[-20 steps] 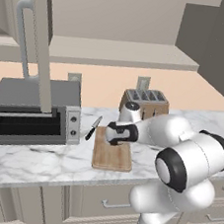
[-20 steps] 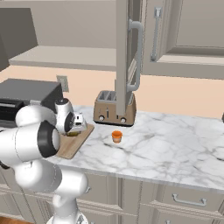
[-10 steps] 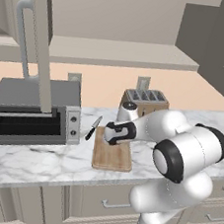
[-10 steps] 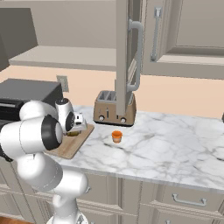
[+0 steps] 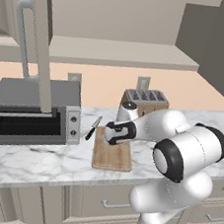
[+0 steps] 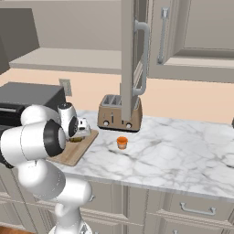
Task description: Pick the bread, place it on the cutting board, pick the jam, place it on the counter, and close the cabinet.
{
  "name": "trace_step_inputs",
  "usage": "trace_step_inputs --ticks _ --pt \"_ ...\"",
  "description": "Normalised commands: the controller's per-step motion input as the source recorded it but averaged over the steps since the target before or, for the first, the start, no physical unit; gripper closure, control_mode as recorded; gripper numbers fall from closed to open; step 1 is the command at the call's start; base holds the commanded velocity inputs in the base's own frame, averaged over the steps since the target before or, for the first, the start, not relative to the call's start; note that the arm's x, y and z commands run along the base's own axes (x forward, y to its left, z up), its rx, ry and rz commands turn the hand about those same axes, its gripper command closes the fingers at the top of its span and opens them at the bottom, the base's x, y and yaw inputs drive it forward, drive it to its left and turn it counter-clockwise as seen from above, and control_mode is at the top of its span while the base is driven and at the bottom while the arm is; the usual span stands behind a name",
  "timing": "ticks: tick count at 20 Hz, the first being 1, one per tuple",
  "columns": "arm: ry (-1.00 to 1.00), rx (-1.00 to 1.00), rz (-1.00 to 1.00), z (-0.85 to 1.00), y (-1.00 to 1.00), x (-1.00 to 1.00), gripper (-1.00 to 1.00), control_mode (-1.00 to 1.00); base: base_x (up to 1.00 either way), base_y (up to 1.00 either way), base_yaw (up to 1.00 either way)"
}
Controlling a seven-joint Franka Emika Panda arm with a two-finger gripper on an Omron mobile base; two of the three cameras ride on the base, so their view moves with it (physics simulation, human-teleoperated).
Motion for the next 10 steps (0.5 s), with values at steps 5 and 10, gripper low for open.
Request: trace_step_inputs --ticks 5,10 --pt "0.00 0.00 0.00 0.00 0.00 0.00 -1.00 -1.00 0.00 0.00 0.00" --pt "-0.01 0.00 0.00 0.00 0.00 0.00 -1.00 -1.00 0.00 0.00 0.00"
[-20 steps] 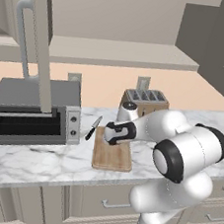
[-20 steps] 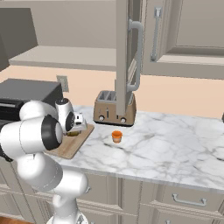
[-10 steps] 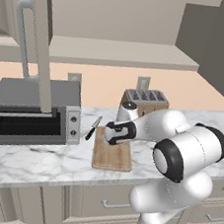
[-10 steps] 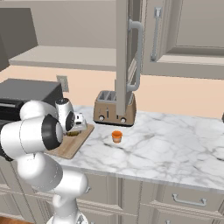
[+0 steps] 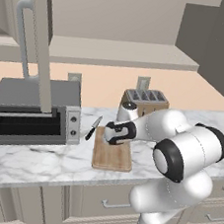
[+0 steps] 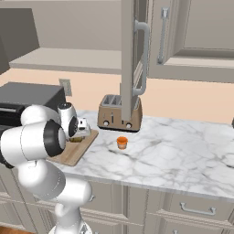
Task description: Pick the bread, place it on the cutting board, pick the jam, place it on the counter, and close the cabinet.
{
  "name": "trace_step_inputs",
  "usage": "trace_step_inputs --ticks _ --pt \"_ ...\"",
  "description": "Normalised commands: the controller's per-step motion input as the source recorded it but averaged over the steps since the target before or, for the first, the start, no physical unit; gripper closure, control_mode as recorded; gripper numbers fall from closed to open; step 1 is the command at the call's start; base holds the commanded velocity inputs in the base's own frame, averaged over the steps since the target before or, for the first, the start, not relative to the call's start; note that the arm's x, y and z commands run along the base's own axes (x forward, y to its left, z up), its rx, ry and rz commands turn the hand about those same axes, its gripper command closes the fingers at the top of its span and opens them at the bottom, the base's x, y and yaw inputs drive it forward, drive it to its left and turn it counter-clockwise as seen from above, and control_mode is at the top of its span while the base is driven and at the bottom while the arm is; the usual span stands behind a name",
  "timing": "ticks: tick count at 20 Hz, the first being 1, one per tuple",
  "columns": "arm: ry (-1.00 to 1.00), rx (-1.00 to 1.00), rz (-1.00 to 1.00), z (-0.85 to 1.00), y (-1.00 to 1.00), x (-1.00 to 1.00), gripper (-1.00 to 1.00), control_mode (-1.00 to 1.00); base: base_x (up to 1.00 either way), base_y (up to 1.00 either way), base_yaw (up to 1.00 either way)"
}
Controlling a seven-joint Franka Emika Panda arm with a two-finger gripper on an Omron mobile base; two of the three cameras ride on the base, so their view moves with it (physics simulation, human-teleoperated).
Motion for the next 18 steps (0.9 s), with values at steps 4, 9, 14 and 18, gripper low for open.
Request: trace_step_inputs --ticks 4,9,14,18 --pt "-0.04 0.00 0.00 0.06 0.00 -0.01 -1.00 -1.00 0.00 0.00 0.00" --pt "-0.05 0.00 0.00 0.18 0.00 -0.04 -1.00 -1.00 0.00 0.00 0.00" --pt "-0.04 0.00 0.00 0.22 0.00 -0.02 -1.00 -1.00 0.00 0.00 0.00" --pt "-0.06 0.00 0.00 0.32 0.00 -0.04 -1.00 -1.00 0.00 0.00 0.00"
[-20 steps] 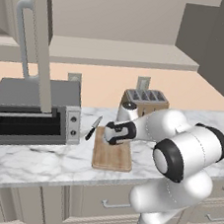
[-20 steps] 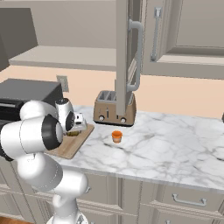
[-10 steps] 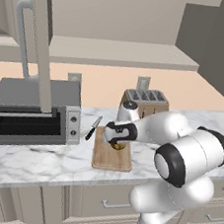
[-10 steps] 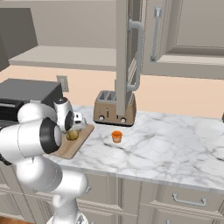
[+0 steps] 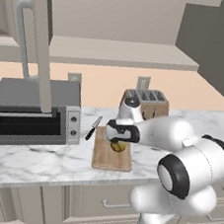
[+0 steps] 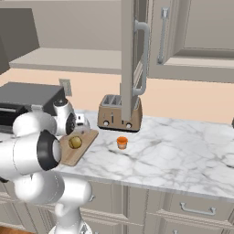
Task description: Pick the bread, place it on the cutting board, pick the jam, place it on the counter, and close the cabinet.
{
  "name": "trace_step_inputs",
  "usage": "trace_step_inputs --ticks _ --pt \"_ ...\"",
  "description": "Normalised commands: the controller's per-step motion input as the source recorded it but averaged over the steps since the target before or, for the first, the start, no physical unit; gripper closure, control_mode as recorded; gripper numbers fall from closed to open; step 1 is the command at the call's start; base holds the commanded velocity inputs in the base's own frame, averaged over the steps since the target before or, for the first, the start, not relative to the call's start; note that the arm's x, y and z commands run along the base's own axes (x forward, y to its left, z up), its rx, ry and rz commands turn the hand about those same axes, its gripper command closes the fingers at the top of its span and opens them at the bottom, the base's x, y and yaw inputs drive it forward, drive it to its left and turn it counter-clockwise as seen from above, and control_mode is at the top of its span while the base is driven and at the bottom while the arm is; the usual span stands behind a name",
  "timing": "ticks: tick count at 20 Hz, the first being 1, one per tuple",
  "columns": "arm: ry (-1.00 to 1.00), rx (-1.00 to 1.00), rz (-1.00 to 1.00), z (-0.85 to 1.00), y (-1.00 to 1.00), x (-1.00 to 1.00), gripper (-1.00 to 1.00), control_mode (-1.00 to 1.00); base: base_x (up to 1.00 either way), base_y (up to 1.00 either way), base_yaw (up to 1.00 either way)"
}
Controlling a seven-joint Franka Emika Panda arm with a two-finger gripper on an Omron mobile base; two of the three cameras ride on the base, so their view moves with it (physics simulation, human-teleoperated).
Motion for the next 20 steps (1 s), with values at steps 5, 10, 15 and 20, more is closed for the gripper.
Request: trace_step_inputs --ticks 5,10,15,20 --pt "-0.13 0.00 0.00 0.47 0.00 -0.13 -1.00 -1.00 0.00 0.00 0.00" --pt "-0.10 0.00 0.00 0.29 0.00 -0.26 -1.00 -1.00 0.00 0.00 0.00" --pt "-0.03 0.00 0.00 0.25 0.00 -0.31 -1.00 -1.00 0.00 0.00 0.00" --pt "-0.05 0.00 0.00 0.19 -0.05 -0.41 -1.00 -1.00 0.00 0.00 0.00"
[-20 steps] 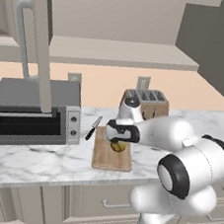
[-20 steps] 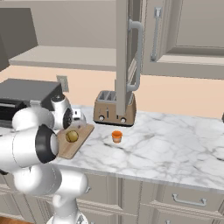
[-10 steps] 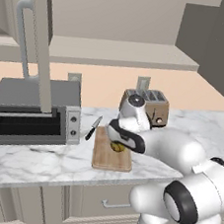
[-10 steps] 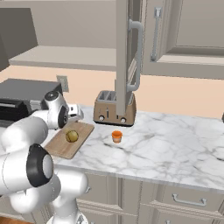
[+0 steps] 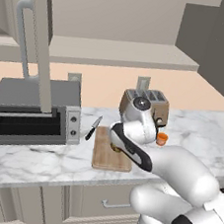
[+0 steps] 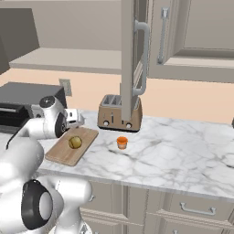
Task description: Pick the bread, place it on the cutting board, pick the jam, place it on the counter, and close the cabinet.
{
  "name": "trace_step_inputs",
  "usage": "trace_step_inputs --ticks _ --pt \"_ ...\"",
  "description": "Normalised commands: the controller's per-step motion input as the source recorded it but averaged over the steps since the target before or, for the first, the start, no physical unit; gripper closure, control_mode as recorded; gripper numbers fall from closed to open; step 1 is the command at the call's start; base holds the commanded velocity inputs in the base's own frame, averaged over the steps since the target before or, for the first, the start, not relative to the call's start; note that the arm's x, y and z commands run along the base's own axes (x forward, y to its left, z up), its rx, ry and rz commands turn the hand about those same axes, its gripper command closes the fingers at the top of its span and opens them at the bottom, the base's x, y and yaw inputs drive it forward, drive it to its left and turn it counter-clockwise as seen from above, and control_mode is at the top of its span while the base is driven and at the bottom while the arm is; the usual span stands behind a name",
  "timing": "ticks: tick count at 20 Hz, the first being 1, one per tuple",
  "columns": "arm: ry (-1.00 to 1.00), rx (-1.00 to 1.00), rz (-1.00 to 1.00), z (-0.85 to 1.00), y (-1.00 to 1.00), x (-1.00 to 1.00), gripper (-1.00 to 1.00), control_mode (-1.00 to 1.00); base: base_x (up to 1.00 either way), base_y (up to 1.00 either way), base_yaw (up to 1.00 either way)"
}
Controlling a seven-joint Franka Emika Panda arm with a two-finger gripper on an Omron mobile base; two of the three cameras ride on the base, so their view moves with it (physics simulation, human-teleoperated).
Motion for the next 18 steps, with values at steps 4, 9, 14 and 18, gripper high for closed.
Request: trace_step_inputs --ticks 4,9,14,18 --pt "-0.08 0.00 0.00 0.19 -0.01 -0.51 -1.00 -1.00 0.00 0.00 0.00" --pt "-0.08 0.00 0.00 0.23 -0.03 -0.53 -1.00 -1.00 0.00 0.00 0.00" --pt "-0.09 0.00 0.00 0.31 -0.10 -0.55 -1.00 -1.00 0.00 0.00 0.00" --pt "-0.08 0.00 0.00 0.35 -0.05 -0.47 -1.00 -1.00 0.00 0.00 0.00"
